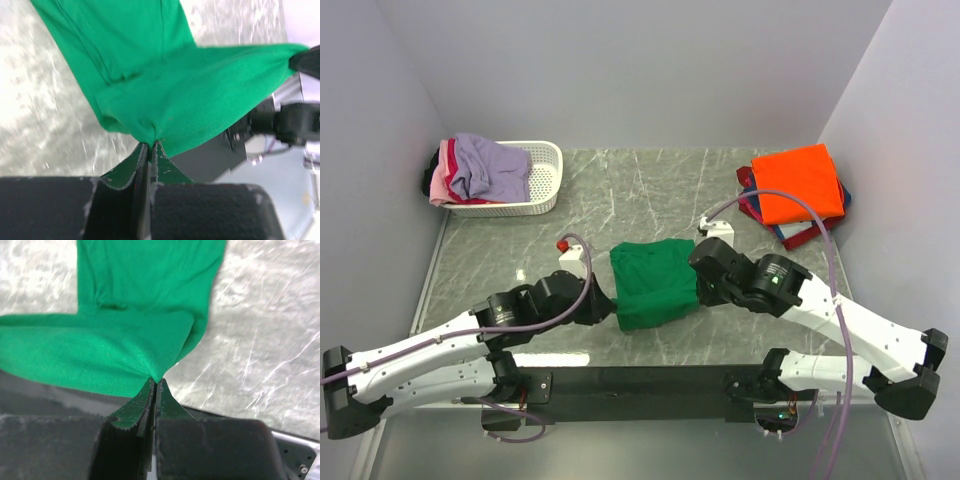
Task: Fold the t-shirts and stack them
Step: Fold the tshirt
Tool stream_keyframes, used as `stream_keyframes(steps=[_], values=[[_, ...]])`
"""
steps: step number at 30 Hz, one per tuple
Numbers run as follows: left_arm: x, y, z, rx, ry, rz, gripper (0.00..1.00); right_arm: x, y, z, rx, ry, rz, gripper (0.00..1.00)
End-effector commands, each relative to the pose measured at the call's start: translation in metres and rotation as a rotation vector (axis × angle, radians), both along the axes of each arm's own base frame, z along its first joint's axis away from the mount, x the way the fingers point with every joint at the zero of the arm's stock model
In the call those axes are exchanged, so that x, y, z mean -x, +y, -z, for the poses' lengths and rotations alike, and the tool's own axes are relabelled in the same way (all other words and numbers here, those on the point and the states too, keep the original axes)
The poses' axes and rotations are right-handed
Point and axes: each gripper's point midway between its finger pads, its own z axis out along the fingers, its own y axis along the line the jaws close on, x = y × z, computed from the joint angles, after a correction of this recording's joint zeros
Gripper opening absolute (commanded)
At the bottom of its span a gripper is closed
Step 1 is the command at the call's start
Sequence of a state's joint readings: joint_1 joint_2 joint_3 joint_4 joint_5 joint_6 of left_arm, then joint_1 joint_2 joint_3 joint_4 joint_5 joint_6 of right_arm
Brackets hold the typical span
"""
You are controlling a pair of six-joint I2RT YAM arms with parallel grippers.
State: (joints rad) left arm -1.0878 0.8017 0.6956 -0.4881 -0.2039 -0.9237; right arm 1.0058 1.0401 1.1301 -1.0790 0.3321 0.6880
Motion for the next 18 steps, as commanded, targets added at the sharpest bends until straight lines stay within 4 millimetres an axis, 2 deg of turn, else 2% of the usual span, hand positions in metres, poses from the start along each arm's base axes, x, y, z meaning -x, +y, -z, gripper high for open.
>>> stream_keyframes(steps=[1,5,11,18], values=[[-0.028,-0.005,-0.036,0.032,-0.142,-0.076,0.01,-0.029,0.0,-0.017,0.005,-0.114,0.043,0.0],[-0.04,-0.008,-0.039,0.005,-0.173,-0.102,0.01,-0.044,0.003,-0.022,0.002,-0.147,0.063,0.0],[-0.061,-0.003,-0.045,-0.004,-0.214,-0.137,0.01,-0.062,0.001,-0.017,0.018,-0.156,0.076,0.0],[-0.081,-0.002,-0.03,-0.019,-0.205,-0.125,0.01,-0.082,0.002,-0.009,0.017,-0.163,0.08,0.0]])
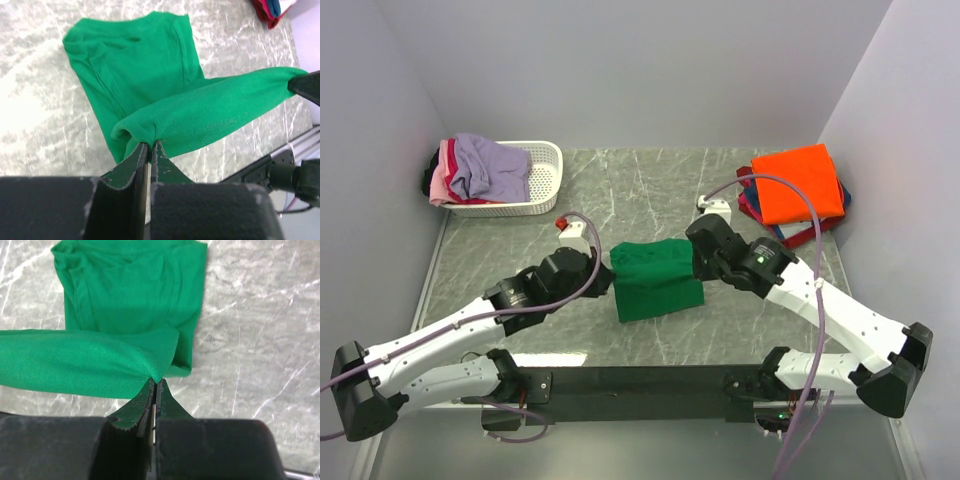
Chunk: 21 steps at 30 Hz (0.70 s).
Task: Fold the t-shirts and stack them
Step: Fold the tshirt
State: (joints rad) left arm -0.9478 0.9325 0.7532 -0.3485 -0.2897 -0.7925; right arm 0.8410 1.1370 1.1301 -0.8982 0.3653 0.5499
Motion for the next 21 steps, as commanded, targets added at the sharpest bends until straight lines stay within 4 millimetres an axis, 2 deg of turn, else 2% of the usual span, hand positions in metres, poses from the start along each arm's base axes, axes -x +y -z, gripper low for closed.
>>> stream_keyframes(steps=[1,9,13,19,21], values=[[-0.015,-0.005,-0.015,0.028,-0.052,0.024,0.01,-0.02,0.005,-0.006,-0.01,-0.051,-0.005,0.0],[-0.036,-0.005,0.011,-0.022,-0.019,0.027,0.01,-0.053,0.011,0.017,0.024,-0.035,0.001,0.0],[-0.053,-0.004,0.021,-0.039,-0.018,0.016,0.01,-0.071,0.006,0.033,0.044,-0.013,0.026,0.0],[-0.079,-0.002,0.051,-0.1,0.022,0.013,0.01,-0.098,0.009,0.06,0.073,0.032,0.034,0.0],[-0.087,-0.003,0.054,-0.097,0.022,0.016,0.01,-0.106,0.01,0.064,0.078,0.035,0.036,0.0]])
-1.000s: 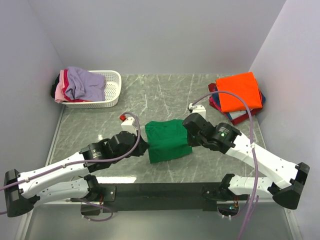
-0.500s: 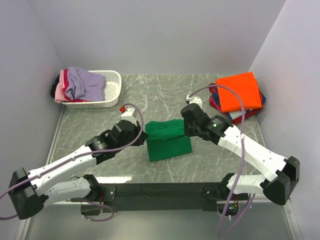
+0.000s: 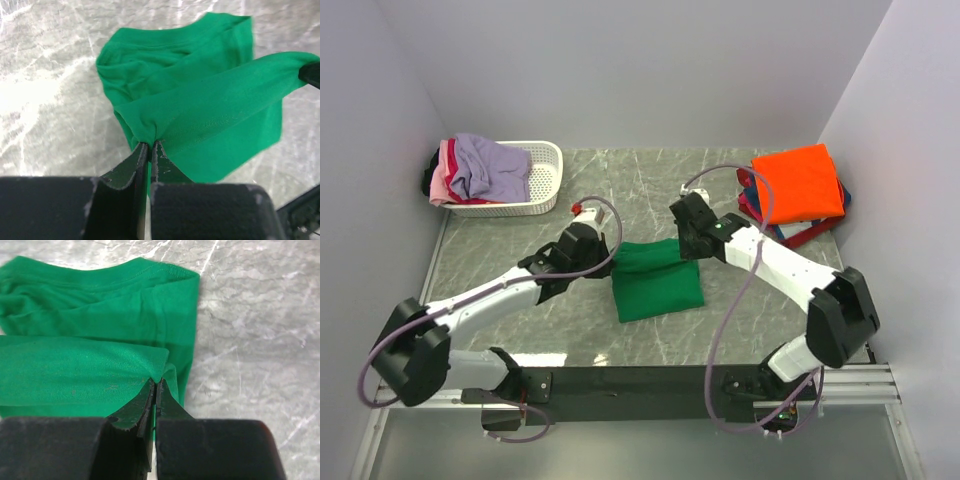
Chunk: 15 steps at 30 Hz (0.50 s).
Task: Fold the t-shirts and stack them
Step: Fold the tshirt
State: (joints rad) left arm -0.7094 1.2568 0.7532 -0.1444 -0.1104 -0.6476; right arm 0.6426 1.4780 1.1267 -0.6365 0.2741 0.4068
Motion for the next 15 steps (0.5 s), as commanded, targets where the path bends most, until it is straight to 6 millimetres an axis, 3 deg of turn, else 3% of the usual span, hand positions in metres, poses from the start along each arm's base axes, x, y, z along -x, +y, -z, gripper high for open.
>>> stream_keyframes(steps=[1,5,9,10,11,12,14,15], values=[[-0.023,-0.004,-0.005,0.009,-0.047,0.022,0.01,-0.029,0.005,-0.003,-0.001,-0.047,0.002,0.0],[-0.039,-0.007,0.008,-0.002,-0.032,0.029,0.0,-0.046,0.002,0.01,0.016,-0.024,0.02,0.0],[-0.058,-0.01,0.012,-0.017,-0.025,0.02,0.02,-0.064,0.005,0.01,0.008,-0.029,0.031,0.0],[-0.061,-0.009,0.017,-0.026,-0.014,0.014,0.06,-0.067,0.005,0.013,0.012,-0.024,0.035,0.0],[-0.065,-0.007,0.018,-0.034,-0.014,0.002,0.18,-0.069,0.004,0.012,0.011,-0.026,0.042,0.0],[-0.07,-0.006,0.014,-0.036,-0.019,-0.011,0.24,-0.077,0.003,0.007,0.005,-0.039,0.058,0.13],[-0.078,0.001,0.011,-0.054,-0.028,-0.051,0.42,-0.082,-0.001,0.005,0.016,-0.042,0.077,0.29],[-0.084,0.002,0.002,-0.051,-0.046,-0.065,0.46,-0.086,-0.003,0.0,0.014,-0.055,0.088,0.41]])
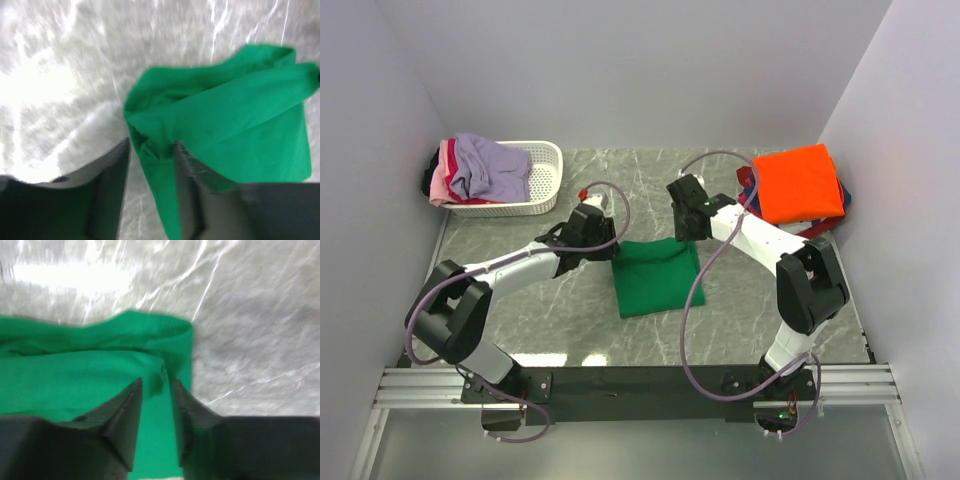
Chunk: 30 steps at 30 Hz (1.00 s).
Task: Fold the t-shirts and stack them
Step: Fold the tshirt
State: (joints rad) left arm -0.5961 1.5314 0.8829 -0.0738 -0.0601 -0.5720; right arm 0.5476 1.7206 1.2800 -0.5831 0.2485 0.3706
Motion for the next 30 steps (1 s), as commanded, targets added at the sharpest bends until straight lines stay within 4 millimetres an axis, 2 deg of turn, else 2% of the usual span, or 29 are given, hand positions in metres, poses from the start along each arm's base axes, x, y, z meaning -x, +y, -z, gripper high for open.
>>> stream_keyframes(steps=[1,2,3,5,6,7,8,9,10,12,13,14,15,17,18,19,21,22,24,26,27,29,30], values=[[-0.028,0.004,-0.039,0.01,-0.102,-0.055,0.5,-0.028,-0.005,-0.034,-0.003,-0.107,0.04,0.45],[-0.032,0.009,-0.045,0.001,-0.122,-0.079,0.58,-0.029,-0.007,-0.039,-0.003,-0.12,0.05,0.49],[-0.035,0.009,-0.055,0.004,-0.144,-0.089,0.61,-0.03,-0.011,-0.045,0.003,-0.138,0.063,0.54],[-0.036,0.013,-0.072,0.013,-0.178,-0.107,0.68,-0.028,-0.014,-0.062,-0.013,-0.183,0.073,0.57],[-0.035,0.013,-0.076,0.02,-0.188,-0.107,0.69,-0.025,-0.016,-0.063,-0.016,-0.187,0.072,0.58],[-0.034,0.013,-0.085,0.042,-0.205,-0.104,0.7,-0.022,-0.013,-0.075,-0.052,-0.213,0.059,0.58],[-0.033,0.011,-0.088,0.056,-0.211,-0.099,0.71,-0.019,-0.01,-0.078,-0.07,-0.219,0.043,0.58],[-0.028,0.007,-0.086,0.076,-0.197,-0.071,0.72,-0.013,-0.008,-0.074,-0.087,-0.206,0.028,0.57],[-0.025,0.003,-0.086,0.094,-0.19,-0.058,0.72,-0.009,0.001,-0.079,-0.142,-0.206,-0.007,0.56],[-0.017,-0.003,-0.079,0.123,-0.157,-0.024,0.7,0.003,0.01,-0.07,-0.185,-0.172,-0.049,0.53],[-0.01,-0.011,-0.079,0.161,-0.14,0.007,0.7,0.004,0.016,-0.071,-0.217,-0.176,-0.069,0.53],[-0.006,-0.015,-0.077,0.182,-0.132,0.024,0.7,0.012,0.028,-0.067,-0.265,-0.143,-0.114,0.52],[-0.001,-0.019,-0.072,0.199,-0.123,0.04,0.7,0.018,0.031,-0.058,-0.279,-0.115,-0.131,0.51],[0.004,-0.031,-0.071,0.25,-0.109,0.079,0.7,0.023,0.045,-0.051,-0.338,-0.083,-0.175,0.5],[0.005,-0.036,-0.071,0.265,-0.11,0.094,0.7,0.025,0.048,-0.039,-0.339,-0.049,-0.185,0.49],[0.005,-0.04,-0.062,0.263,-0.086,0.099,0.7,0.027,0.052,-0.034,-0.343,-0.029,-0.193,0.49],[0.005,-0.048,-0.059,0.277,-0.073,0.126,0.7,0.027,0.057,-0.017,-0.334,0.018,-0.201,0.47],[0.003,-0.051,-0.051,0.276,-0.06,0.131,0.7,0.025,0.058,-0.013,-0.334,0.023,-0.2,0.47],[0.0,-0.056,-0.049,0.279,-0.057,0.145,0.7,0.021,0.06,-0.001,-0.318,0.046,-0.199,0.47],[-0.004,-0.057,-0.038,0.259,-0.046,0.145,0.7,0.014,0.06,0.001,-0.303,0.046,-0.189,0.47],[-0.008,-0.058,-0.038,0.252,-0.051,0.144,0.7,0.011,0.059,0.01,-0.283,0.061,-0.178,0.47],[-0.013,-0.059,-0.025,0.22,-0.036,0.145,0.7,0.005,0.057,0.015,-0.263,0.067,-0.166,0.47],[-0.018,-0.06,-0.026,0.211,-0.042,0.138,0.7,-0.001,0.057,0.018,-0.251,0.07,-0.153,0.47]])
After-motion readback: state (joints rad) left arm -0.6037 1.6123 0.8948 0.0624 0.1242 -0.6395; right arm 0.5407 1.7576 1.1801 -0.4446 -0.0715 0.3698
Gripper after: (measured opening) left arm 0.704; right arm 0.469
